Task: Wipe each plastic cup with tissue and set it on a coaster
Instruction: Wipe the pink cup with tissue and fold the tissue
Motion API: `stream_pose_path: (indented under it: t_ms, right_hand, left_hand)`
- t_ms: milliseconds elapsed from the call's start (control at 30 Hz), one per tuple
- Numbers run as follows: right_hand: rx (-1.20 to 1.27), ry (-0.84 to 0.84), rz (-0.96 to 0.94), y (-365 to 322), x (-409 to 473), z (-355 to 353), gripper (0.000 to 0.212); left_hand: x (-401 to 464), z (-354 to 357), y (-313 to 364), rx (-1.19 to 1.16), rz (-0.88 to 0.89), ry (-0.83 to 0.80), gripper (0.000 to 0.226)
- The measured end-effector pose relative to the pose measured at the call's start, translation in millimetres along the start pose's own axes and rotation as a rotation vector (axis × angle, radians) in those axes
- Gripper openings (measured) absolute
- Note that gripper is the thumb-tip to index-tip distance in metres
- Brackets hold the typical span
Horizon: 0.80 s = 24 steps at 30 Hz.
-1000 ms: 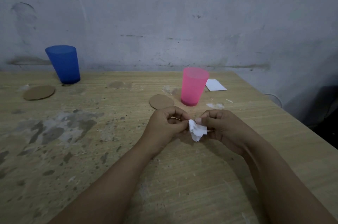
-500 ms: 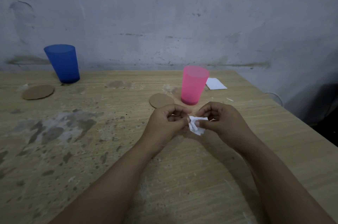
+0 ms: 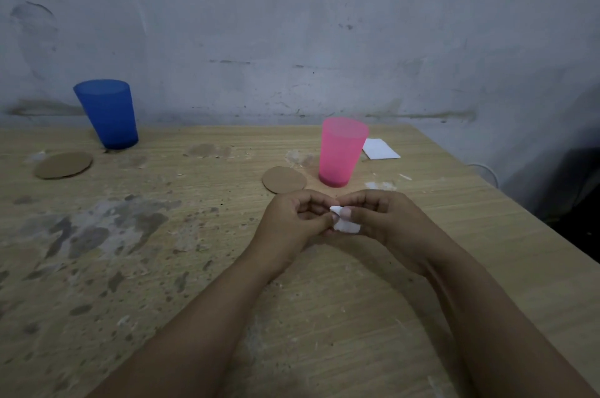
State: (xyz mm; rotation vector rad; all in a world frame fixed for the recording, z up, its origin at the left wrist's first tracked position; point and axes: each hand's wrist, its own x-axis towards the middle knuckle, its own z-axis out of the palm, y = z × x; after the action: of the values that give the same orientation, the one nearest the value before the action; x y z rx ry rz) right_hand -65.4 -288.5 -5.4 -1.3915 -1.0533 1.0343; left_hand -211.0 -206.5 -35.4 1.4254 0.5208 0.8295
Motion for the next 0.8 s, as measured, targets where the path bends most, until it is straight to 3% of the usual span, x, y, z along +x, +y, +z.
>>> stream_pose_path:
  t_ms: [167,300,433,533,667,800]
  right_hand:
    - [-0.303,0.137,-0.029,-3.9,-1.6,-9.1,0.01]
    - [-0.614,0.521,-0.125,0.3,3.0,-36.5,0.007]
    - [-0.842,0.798,-0.104,14.8,14.6,-59.9,0.014]
    - [-0.907,0.82,-0.003,25.6,22.7,-65.6,0.016]
    - [-1.117,0.718,0.084,30.2,28.3,-51.2,0.017]
    - [-1.228,0.545,-0.001,30.1,31.9,-29.7,0.025]
  left_hand:
    - [-1.5,3.2,-5.9,0.232,0.067,0.036,0.017]
    - [-2.7,4.1,-8.8,0.694,0.219,0.072,0.022]
    - [-0.5,1.0,-13.4,1.052,0.171,-0.022,0.052]
    - [0.2,2.6,-15.7,1.128,0.15,-0.057,0.058]
    - [1.8,2.0,-18.0,1.134,0.138,-0.059,0.06]
    - [3.9,2.3,-19.9,1.148,0.126,-0.059,0.062]
